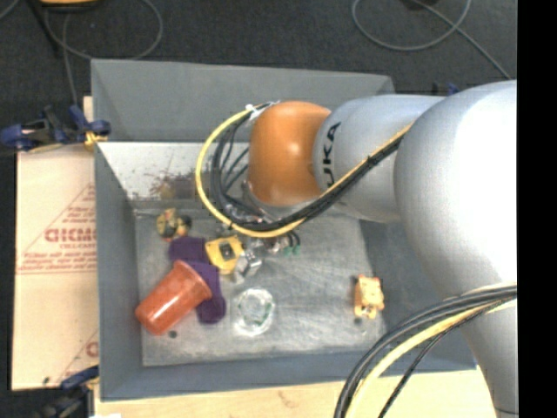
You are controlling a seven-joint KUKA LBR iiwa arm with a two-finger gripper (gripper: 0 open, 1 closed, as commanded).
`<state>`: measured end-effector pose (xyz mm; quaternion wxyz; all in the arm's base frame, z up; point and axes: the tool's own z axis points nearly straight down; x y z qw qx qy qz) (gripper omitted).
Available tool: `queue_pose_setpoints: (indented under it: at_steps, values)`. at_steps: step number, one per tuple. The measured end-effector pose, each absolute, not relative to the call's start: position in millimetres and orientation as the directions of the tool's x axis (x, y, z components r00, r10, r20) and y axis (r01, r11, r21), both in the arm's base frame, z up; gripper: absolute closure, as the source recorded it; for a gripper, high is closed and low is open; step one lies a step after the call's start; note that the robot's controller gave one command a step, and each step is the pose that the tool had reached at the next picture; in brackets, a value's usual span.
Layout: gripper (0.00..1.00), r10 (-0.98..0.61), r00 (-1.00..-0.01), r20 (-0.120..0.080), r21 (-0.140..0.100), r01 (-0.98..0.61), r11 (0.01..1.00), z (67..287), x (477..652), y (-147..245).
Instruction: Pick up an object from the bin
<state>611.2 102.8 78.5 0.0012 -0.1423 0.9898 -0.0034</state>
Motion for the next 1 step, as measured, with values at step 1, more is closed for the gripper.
queue_pose_setpoints:
  at_steps: [1]
  values:
    - [1.0,-0.296,-0.955,-0.004,-0.001,-0.296,0.955,110.9,608.3,106.1]
